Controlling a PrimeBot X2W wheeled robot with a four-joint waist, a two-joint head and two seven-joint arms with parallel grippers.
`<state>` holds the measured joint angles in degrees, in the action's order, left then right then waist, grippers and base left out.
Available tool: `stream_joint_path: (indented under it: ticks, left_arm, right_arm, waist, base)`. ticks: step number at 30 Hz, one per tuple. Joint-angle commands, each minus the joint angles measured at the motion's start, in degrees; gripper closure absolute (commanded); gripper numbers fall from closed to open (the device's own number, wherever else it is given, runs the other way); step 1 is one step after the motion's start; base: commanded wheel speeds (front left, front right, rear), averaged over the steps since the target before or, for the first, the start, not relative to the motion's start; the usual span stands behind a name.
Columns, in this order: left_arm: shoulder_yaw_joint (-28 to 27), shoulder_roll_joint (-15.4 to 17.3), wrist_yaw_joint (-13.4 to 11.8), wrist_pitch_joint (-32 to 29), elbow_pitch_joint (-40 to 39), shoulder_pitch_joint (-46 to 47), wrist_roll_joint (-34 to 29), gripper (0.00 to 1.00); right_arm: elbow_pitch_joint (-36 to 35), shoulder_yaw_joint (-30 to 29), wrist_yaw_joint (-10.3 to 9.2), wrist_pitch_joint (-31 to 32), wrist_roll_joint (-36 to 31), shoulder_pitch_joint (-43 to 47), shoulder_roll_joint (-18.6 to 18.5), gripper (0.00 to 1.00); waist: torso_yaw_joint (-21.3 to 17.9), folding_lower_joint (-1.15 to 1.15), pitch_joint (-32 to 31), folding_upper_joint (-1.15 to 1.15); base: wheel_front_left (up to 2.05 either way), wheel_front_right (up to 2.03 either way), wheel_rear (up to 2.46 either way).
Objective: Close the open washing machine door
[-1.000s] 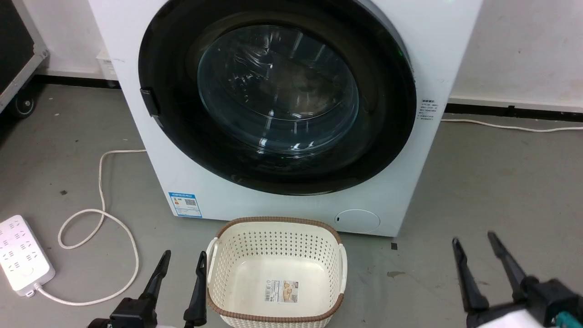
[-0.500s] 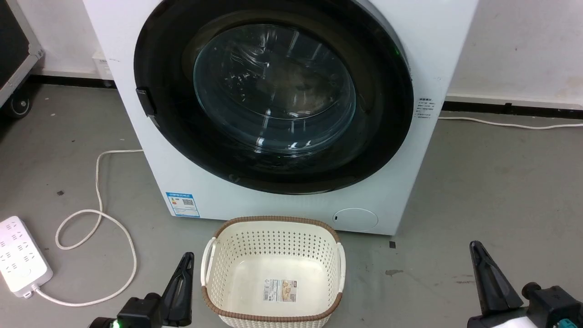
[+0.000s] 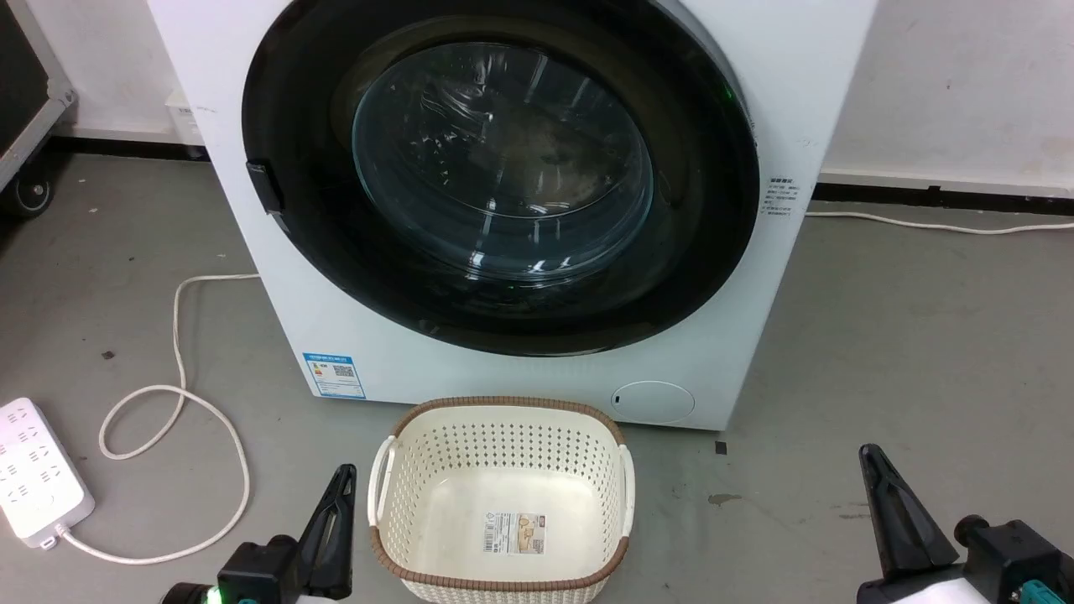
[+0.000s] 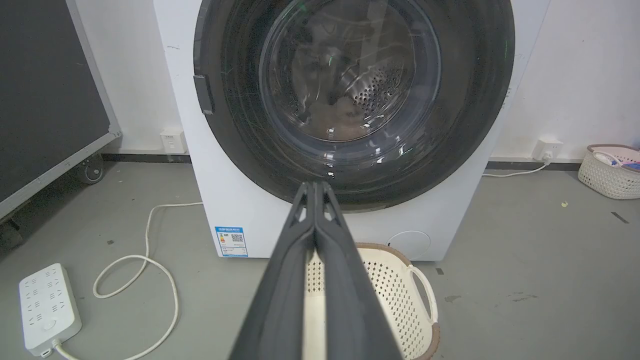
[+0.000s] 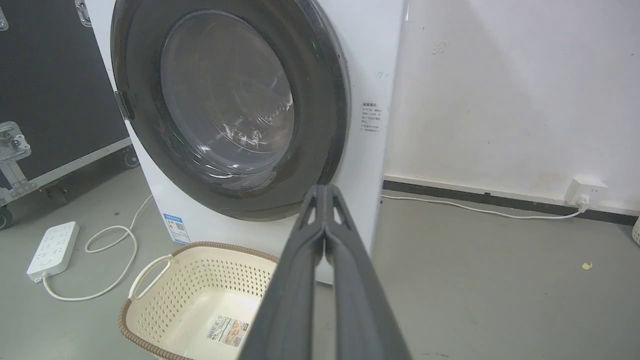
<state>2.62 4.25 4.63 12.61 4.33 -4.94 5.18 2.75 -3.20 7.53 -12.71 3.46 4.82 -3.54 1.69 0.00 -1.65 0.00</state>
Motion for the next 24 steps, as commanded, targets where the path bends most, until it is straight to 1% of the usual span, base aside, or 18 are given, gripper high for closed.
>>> stream_joint_path:
  ticks: [1, 24]
  left_arm:
    - [-0.3, -0.2, -0.4, -0.4, -0.3, 0.7, -0.4, 1.00]
    - [-0.8, -0.4, -1.3, -3.0, -1.2, 1.6, -1.4, 1.00]
  right_arm:
    - [-0.4, 0.2, -0.01, 0.4, -0.5, -0.6, 0.1, 1.00]
    - [-0.9, 0.8, -0.01, 3.0, -1.1, -1.5, 0.2, 1.00]
  waist:
    - [0.0, 0.00, 0.0, 0.00]
    - [-0.4, 0.00, 0.4, 0.00]
  base:
    - [0.00, 0.00, 0.00]
    - [0.00, 0.00, 0.00]
